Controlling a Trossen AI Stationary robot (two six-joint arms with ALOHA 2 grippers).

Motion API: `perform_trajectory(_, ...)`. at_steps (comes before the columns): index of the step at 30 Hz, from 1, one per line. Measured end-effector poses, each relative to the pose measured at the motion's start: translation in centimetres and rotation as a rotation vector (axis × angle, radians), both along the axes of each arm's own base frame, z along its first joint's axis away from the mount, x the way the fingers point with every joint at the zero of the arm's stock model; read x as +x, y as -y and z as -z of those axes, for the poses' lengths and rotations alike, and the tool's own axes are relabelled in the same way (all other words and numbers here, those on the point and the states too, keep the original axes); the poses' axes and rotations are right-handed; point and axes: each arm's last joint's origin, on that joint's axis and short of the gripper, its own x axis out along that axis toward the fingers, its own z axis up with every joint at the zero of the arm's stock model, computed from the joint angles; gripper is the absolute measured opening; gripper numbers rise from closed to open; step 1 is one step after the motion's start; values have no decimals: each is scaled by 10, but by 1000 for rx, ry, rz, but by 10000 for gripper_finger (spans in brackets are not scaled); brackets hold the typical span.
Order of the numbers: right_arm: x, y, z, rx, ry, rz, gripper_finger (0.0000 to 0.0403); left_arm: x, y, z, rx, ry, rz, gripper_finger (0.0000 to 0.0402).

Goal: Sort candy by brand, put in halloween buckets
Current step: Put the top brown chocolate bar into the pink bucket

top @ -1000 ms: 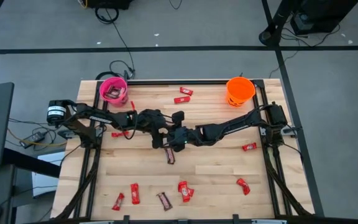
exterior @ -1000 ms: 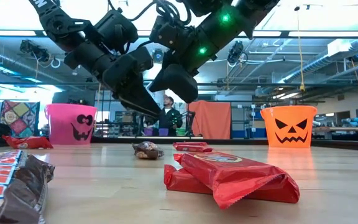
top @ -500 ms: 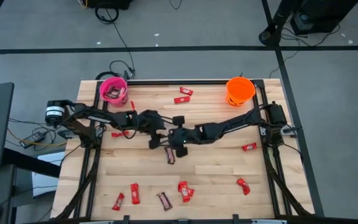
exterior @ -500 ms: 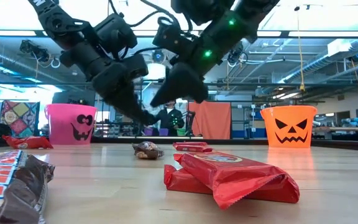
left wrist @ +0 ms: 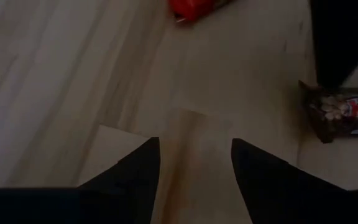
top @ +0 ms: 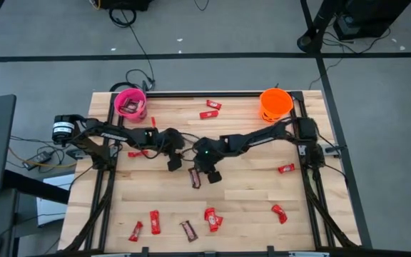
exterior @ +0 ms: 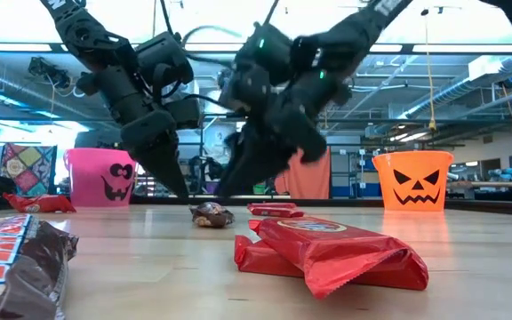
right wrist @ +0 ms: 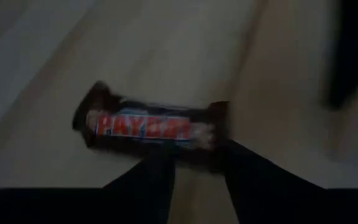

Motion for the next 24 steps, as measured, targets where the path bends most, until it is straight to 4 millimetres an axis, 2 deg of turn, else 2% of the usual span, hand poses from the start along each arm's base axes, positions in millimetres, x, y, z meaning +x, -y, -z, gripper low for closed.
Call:
perform_trajectory(3, 1, 5, 14, -5, -16, -19, 152, 0, 0, 0, -8, -4, -8, 202)
perform_trajectory(12, 0, 33, 13, 16, -8, 45, 154, 0, 0, 0, -15, 3, -19, 202)
perform_trajectory(18, -3, 51, 13, -81, -67, 307, 154, 0, 1, 0, -28, -1, -36, 202)
perform_trajectory(24, -17, 52, -3, -102, -163, 388, 153, 3, 1, -2, -45, 39, -17, 202)
